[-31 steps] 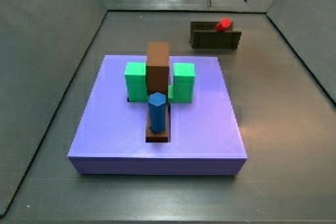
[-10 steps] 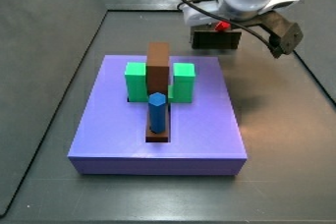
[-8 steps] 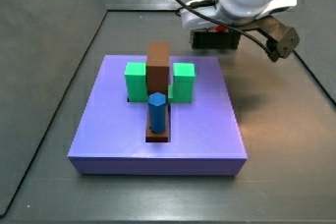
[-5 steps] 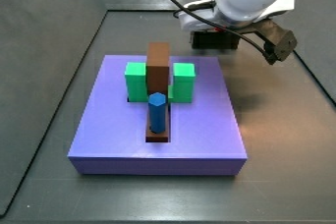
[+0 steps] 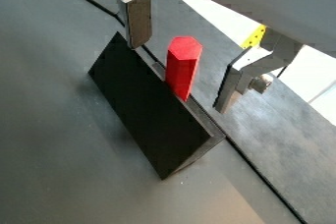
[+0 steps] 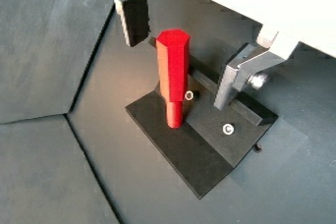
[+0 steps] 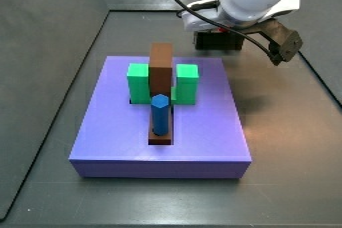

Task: Pick up the red object. Move up. Place the red object on the fixture. Regrasp the red object. Move to above the board. Insert the red object.
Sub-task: Regrasp the red object.

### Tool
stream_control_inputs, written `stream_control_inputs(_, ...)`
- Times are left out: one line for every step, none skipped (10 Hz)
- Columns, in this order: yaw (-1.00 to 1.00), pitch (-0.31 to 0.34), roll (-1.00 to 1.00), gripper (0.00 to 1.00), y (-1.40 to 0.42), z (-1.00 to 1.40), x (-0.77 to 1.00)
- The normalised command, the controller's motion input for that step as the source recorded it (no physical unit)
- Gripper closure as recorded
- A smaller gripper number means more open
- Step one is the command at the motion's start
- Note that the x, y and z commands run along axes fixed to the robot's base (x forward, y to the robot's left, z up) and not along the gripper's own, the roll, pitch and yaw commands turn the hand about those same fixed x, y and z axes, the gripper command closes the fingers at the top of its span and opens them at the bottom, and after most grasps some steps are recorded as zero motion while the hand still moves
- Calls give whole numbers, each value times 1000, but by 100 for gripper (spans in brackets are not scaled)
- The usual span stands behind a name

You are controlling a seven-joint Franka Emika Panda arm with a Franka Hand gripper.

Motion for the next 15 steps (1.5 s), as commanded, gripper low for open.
stream_control_inputs(0,0,0,0,0,0,0)
stream_control_inputs(0,0,0,100,0,0,0)
stream_control_inputs(0,0,0,100,0,0,0)
stream_control_inputs(0,0,0,100,0,0,0)
stream_control_inputs(0,0,0,100,0,0,0)
stream_control_inputs(0,0,0,100,0,0,0)
stream_control_inputs(0,0,0,100,0,0,0)
stream_control_inputs(0,0,0,100,0,0,0)
stream_control_inputs(0,0,0,100,0,0,0)
stream_control_inputs(0,0,0,100,0,0,0)
stream_control_inputs(0,0,0,100,0,0,0)
stream_control_inputs(0,0,0,100,0,0,0)
stream_control_inputs(0,0,0,100,0,0,0)
stream_control_inputs(0,0,0,100,0,0,0)
stream_control_inputs(0,0,0,100,0,0,0)
